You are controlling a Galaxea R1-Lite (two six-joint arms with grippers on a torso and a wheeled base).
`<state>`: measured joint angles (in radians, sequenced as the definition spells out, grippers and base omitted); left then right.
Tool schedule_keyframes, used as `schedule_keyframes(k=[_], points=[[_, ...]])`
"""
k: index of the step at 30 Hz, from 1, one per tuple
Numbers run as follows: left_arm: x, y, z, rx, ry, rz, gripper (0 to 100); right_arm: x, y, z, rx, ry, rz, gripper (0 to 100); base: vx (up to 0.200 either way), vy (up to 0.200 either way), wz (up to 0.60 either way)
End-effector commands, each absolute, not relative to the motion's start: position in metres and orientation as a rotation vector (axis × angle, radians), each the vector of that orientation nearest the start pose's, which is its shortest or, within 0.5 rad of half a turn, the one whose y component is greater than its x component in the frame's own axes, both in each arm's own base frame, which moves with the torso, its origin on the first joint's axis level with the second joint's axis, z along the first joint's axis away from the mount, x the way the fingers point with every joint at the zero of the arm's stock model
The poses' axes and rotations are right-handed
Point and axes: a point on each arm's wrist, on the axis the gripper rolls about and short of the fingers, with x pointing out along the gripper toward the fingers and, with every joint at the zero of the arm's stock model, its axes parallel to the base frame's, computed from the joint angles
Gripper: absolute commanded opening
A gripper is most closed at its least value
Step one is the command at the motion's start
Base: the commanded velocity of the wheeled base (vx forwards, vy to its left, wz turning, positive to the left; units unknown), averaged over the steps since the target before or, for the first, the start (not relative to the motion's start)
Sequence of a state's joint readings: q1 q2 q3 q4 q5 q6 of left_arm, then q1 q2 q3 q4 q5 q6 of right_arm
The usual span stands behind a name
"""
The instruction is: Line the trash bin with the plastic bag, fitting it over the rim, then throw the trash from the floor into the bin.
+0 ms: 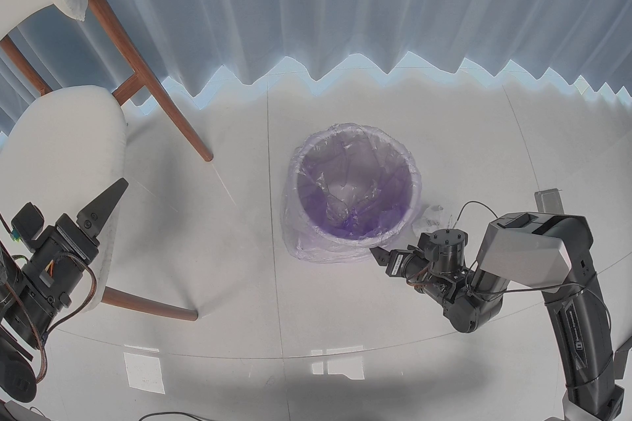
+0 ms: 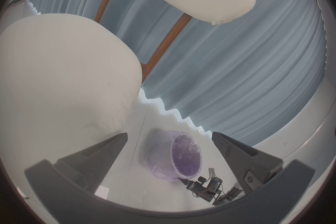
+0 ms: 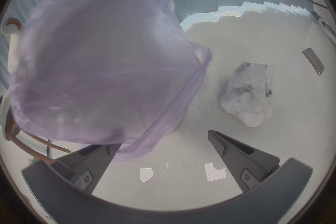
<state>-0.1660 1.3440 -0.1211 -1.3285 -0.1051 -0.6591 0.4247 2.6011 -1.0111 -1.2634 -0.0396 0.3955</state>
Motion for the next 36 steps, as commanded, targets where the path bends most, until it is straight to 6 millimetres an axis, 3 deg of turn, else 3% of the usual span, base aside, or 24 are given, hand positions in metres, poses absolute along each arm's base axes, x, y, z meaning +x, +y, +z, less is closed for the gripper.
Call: schedule_keyframes(k=[1,17,20,23,25,30,31,32,36], points=[[0.156,-0.028,0.159,-0.638,0.004,-0.285,100,0.414,0.157,-0.071,0.306,0.411,0.247,100,0.0,0.0,0.0],[0.157,-0.023,0.156,-0.63,0.008,-0.25,100,0.424,0.156,-0.067,0.24,0.661,0.17,100,0.0,0.0,0.0],[0.157,-0.021,0.156,-0.619,0.003,-0.24,100,0.413,0.156,-0.044,0.258,0.615,0.188,100,0.0,0.0,0.0],[0.157,-0.02,0.157,-0.606,-0.003,-0.239,100,0.393,0.154,-0.02,0.266,0.57,0.212,100,0.0,0.0,0.0],[0.157,-0.021,0.157,-0.589,-0.003,-0.242,100,0.369,0.15,-0.001,0.269,0.559,0.223,100,0.0,0.0,0.0],[0.157,-0.02,0.154,-0.495,-0.003,-0.236,100,0.284,0.124,0.027,0.252,0.64,0.23,100,0.0,0.0,0.0],[0.157,-0.02,0.154,-0.492,-0.003,-0.236,100,0.279,0.122,0.029,0.252,0.64,0.231,100,0.0,0.0,0.0],[0.157,-0.02,0.154,-0.484,-0.003,-0.232,100,0.251,0.11,0.035,0.244,0.645,0.233,100,0.0,0.0,0.0],[0.157,-0.017,0.154,-0.483,-0.009,-0.205,100,0.21,0.087,0.054,0.261,0.589,0.218,100,0.0,0.0,0.0]])
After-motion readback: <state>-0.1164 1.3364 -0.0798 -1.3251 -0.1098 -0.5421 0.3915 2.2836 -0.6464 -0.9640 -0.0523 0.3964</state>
